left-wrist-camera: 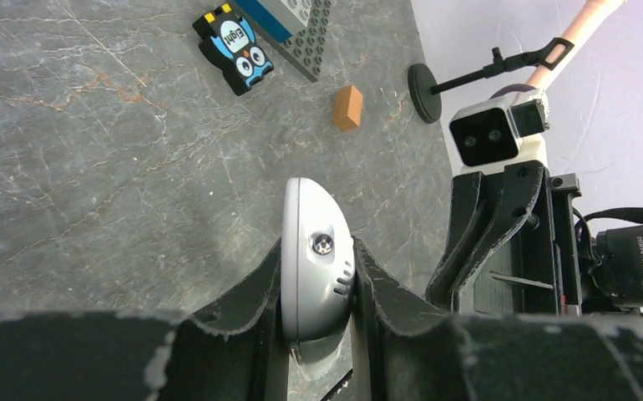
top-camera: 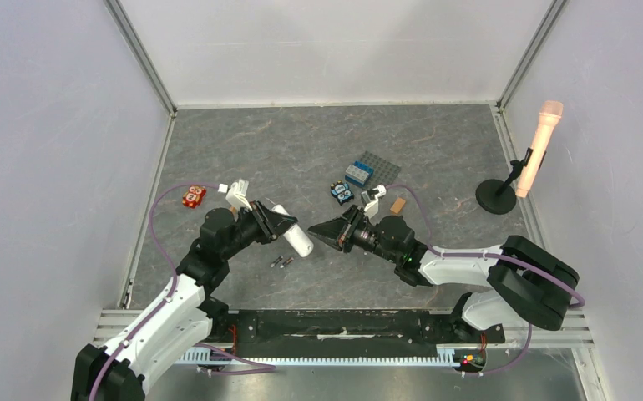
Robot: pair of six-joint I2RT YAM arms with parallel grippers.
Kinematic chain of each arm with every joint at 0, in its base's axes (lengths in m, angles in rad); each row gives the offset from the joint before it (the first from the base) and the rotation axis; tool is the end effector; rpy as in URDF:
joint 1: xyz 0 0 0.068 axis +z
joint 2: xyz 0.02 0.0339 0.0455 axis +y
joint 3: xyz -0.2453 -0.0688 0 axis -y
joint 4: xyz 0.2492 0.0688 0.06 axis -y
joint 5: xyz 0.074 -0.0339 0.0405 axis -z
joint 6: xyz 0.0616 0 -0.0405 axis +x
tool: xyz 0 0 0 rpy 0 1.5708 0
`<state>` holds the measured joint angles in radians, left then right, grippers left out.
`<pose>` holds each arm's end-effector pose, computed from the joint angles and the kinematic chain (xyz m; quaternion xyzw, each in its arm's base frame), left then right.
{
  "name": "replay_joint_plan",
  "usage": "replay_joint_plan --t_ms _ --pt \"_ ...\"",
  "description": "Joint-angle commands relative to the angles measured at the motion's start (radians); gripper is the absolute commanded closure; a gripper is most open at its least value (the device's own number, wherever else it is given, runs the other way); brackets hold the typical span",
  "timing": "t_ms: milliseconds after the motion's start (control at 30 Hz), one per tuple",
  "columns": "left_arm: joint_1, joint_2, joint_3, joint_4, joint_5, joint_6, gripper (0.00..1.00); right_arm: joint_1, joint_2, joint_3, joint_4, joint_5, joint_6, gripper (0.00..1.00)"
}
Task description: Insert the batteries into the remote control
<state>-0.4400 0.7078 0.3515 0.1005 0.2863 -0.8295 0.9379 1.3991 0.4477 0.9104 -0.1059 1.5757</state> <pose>0.1888 -0.1081 0.2086 -0.0661 0.7855 -0.4496 0.4201 0.1762 0.2512 0.1816 0.1911 0.6956 0.6695 0.1773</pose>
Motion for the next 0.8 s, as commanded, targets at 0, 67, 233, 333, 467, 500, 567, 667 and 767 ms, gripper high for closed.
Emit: replay_joint_plan --t_ms 0,67,233,333,467,500,567,667,767 --pt "-0.002 -0.008 0.043 0.015 -0.034 0.049 0.98 -0.007 -0.018 0.008 -0.029 0.025 0.010 0.85" --pt "-0.002 -0.009 0.044 0.022 -0.035 0.047 0.98 -0.007 -0.031 0.016 -0.106 0.027 0.007 0.82" --pt "-0.002 -0.010 0.036 0.042 -0.034 0.042 0.98 0.002 -0.058 0.056 -0.282 0.035 -0.020 0.70" --pt "-0.002 -0.009 0.031 0.059 -0.032 0.030 0.98 0.009 -0.055 0.063 -0.308 0.031 -0.018 0.66" --pt "-0.003 -0.007 0.032 0.071 -0.023 0.023 0.98 0.018 -0.035 0.067 -0.292 0.014 -0.003 0.64" --pt "-0.002 -0.007 0.032 0.073 -0.019 0.023 0.98 0.019 -0.030 0.068 -0.284 0.011 -0.002 0.63" --pt "-0.002 -0.007 0.031 0.078 -0.011 0.020 0.98 0.021 -0.025 0.066 -0.269 0.010 0.007 0.62" --pt "-0.002 -0.008 0.026 0.087 0.001 0.020 0.98 0.022 -0.014 0.063 -0.236 0.005 0.019 0.62" --pt "-0.002 -0.009 0.023 0.093 0.010 0.016 0.98 0.021 -0.006 0.068 -0.229 -0.005 0.025 0.62"
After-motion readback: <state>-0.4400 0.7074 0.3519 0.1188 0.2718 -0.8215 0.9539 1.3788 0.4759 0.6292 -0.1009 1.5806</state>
